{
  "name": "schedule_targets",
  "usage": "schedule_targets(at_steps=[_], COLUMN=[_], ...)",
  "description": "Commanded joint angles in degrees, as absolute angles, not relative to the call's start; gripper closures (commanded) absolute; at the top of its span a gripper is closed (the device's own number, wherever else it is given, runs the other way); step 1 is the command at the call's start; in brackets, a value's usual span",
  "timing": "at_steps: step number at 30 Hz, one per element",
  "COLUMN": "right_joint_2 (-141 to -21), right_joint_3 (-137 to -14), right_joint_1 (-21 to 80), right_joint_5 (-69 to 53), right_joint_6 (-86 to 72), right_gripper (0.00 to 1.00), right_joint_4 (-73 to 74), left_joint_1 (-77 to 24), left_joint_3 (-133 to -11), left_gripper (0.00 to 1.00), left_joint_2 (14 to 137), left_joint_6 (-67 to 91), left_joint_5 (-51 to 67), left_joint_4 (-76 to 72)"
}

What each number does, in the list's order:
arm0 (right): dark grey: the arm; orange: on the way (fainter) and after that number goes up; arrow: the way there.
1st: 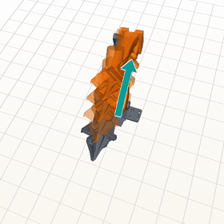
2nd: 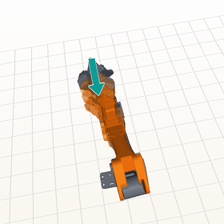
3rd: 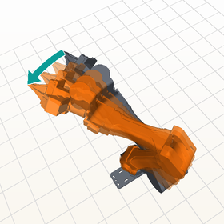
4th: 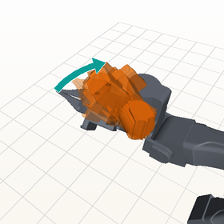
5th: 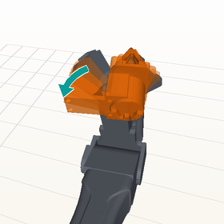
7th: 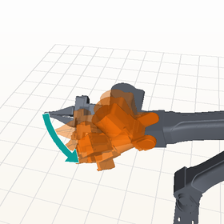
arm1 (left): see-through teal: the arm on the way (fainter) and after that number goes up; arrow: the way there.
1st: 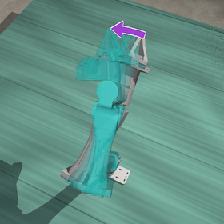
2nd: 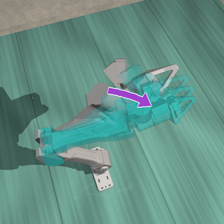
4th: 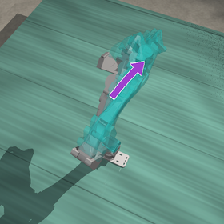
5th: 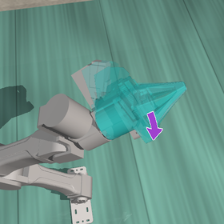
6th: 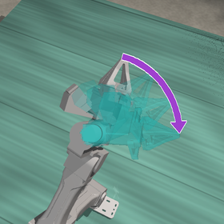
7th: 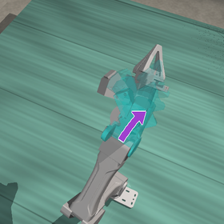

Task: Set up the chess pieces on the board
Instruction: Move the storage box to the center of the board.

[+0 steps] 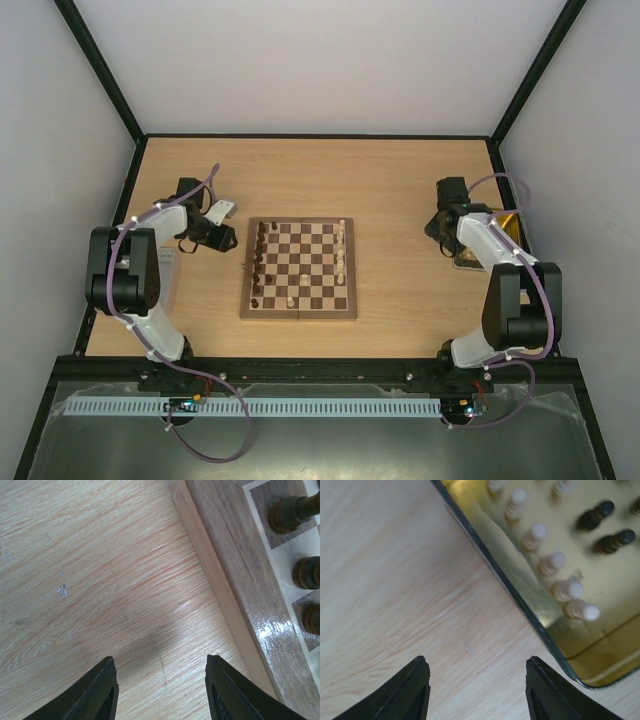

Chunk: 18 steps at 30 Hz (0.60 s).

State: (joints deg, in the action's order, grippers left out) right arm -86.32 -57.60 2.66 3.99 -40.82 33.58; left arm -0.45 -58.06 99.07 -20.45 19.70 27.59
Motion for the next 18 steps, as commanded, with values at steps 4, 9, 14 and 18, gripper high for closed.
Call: schedule_targets(at_steps=[4, 9, 14, 18], right_joint_2=[-82.3, -80.3, -81.5, -82.4], right_joint_3=[-53.2, -52.4, -51.6, -50.4], right_joint_1=[0.9, -0.5, -2.3, -2.8], right_joint_5=[9.5, 10.3, 8.9, 7.0], right_joint_6=[-44.4, -44.3, -44.2, -44.2], right_gripper=[0.49, 0.45, 0.44, 0.43], right_joint_4=[32.1, 31.5, 31.0, 29.5], left_joint_1=[-0.2, -0.1, -0.1, -0.1], left_joint_3=[-57.1, -56.7, -57.0, -57.4], left_gripper=[0.50, 0.50, 0.50, 0.51], left_joint_2=[98.1, 98.2, 98.3, 98.0], left_joint_6=[-21.4, -21.3, -21.3, -21.2], left_joint_5=[21.9, 22.9, 23.3, 23.4], left_joint_4=[28.2, 28.4, 28.9, 29.3])
